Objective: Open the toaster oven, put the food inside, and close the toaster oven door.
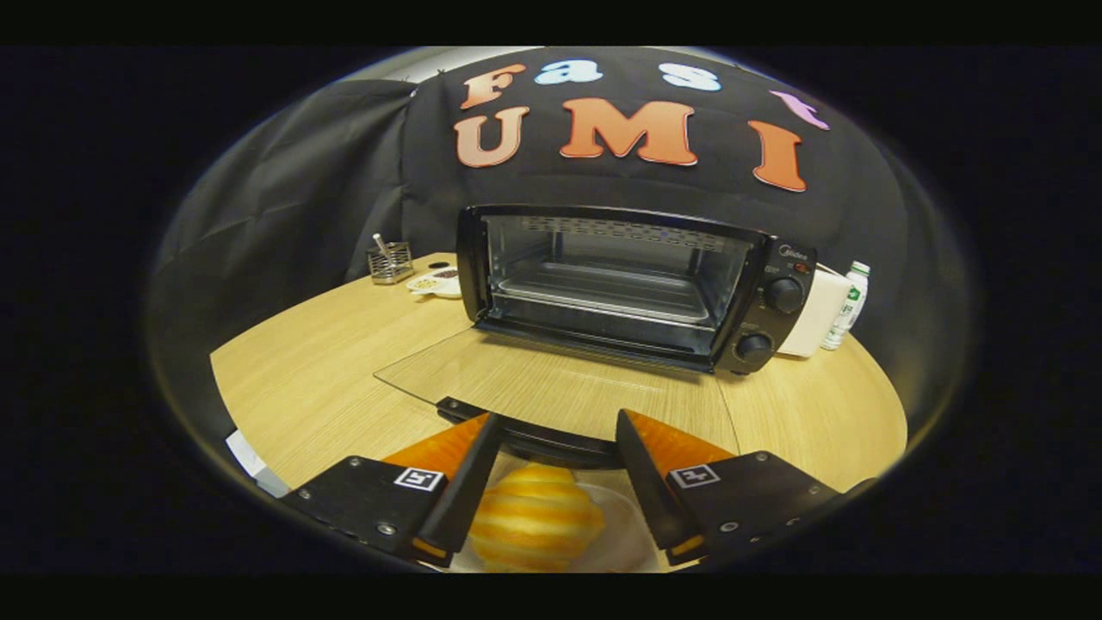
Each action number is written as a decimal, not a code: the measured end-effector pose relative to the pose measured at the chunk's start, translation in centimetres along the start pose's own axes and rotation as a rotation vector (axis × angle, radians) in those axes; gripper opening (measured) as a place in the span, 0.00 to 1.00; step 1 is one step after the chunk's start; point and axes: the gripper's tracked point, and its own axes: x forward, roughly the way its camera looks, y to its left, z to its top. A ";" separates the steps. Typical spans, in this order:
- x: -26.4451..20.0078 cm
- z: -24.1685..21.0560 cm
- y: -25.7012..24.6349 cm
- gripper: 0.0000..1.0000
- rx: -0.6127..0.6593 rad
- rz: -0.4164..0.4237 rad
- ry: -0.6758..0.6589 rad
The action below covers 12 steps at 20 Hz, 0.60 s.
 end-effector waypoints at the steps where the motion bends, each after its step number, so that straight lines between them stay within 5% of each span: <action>1: -0.2 -0.1 0.2 0.81 -0.004 -0.006 -0.001; 12: -0.3 -0.4 0.2 0.80 0.053 -0.012 0.051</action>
